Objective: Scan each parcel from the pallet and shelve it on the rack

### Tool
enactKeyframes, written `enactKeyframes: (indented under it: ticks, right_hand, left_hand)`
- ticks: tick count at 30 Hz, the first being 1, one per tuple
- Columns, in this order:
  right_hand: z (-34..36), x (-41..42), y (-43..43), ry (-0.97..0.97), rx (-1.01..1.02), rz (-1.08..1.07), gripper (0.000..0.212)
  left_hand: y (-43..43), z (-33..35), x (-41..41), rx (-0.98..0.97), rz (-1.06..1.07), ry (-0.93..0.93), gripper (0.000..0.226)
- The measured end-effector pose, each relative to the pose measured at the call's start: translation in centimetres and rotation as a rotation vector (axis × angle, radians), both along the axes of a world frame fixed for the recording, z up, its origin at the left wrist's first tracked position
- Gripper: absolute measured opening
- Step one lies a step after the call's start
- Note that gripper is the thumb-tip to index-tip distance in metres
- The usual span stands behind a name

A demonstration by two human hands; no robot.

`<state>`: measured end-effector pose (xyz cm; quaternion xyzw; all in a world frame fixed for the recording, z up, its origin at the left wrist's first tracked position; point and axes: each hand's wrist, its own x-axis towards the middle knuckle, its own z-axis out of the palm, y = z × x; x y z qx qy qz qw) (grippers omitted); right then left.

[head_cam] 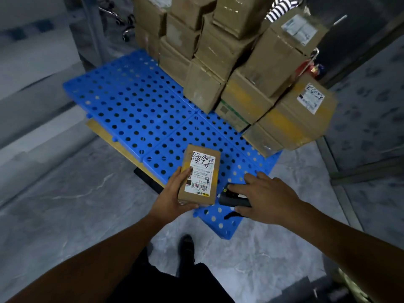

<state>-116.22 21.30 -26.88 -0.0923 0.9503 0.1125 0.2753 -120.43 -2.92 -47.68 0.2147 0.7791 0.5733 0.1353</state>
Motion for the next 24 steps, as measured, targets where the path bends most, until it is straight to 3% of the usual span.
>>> enactKeyframes:
  ticks: [4, 8, 11, 17, 24]
  right_hand:
    - [-1.8, 0.1, 2.7, 0.011, -0.125, -0.181, 0.067]
    - [-5.3, -0.6, 4.4, -0.025, -0.483, -0.548, 0.068]
    - [-8.1, -1.0, 2.9, -0.018, -0.75, -0.635, 0.068]
    - [-9.4, -4.2, -0.8, -0.096, -0.894, -0.478, 0.07]
    - [-6.4, -7.9, -12.8, -0.087, -0.979, -0.165, 0.067]
  left_hand:
    - [0.3, 0.3, 0.1, -0.017, 0.029, 0.002, 0.107]
    - [0.9, 1.5, 1.6, -0.042, 0.118, -0.005, 0.108]
    - [1.1, 2.0, 3.5, -0.049, 0.223, -0.016, 0.111]
    - [-2.7, 4.2, 6.2, 0.017, 0.47, -0.063, 0.114]
    - [-11.3, 8.2, 8.2, 0.056, 0.831, 0.066, 0.114]
